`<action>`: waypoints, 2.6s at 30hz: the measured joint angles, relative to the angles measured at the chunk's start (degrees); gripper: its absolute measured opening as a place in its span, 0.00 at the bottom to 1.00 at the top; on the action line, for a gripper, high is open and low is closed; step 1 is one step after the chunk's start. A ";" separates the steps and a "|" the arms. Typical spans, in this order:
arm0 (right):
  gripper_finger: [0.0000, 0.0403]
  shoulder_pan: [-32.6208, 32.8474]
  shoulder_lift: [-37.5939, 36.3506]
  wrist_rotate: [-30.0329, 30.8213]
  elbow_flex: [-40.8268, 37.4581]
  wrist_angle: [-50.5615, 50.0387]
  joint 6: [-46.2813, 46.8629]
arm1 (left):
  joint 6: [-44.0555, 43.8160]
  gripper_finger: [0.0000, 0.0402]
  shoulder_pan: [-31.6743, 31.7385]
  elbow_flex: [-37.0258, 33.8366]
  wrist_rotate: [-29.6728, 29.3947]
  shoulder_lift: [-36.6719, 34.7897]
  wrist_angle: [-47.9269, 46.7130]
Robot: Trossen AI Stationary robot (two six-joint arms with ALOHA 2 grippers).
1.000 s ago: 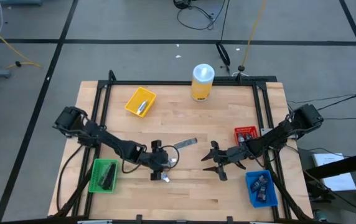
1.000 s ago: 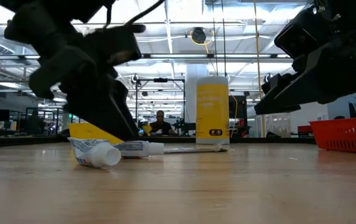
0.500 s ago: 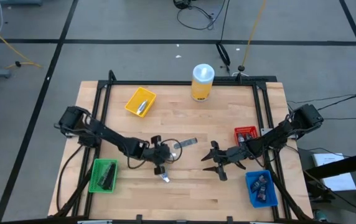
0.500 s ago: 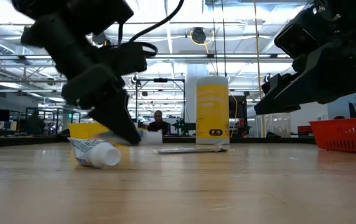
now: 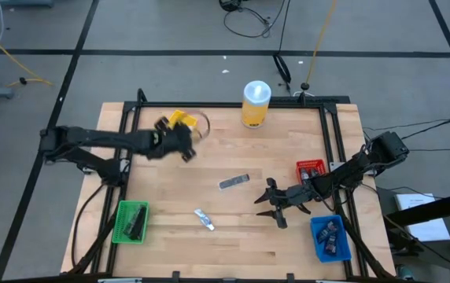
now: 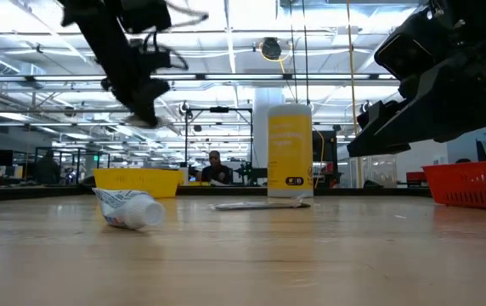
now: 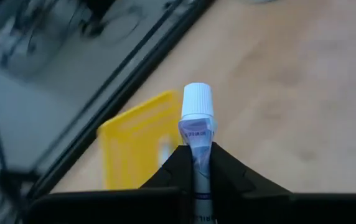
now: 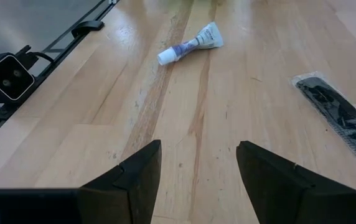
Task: Pick & Place Travel size toiletries
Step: Put the toothpaste into the bin
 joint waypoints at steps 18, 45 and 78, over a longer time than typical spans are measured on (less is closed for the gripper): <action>0.50 0.00 0.00 0.00 0.00 -0.27 0.00 | -2.80 0.12 27.56 -0.46 15.25 15.22 7.53; 0.50 0.00 0.00 -0.02 0.00 -0.46 0.00 | 0.46 0.54 27.63 -0.42 37.30 1.35 3.14; 0.50 0.00 0.00 -0.02 -0.02 0.04 0.13 | 5.39 0.70 -30.68 -0.42 36.12 25.92 31.18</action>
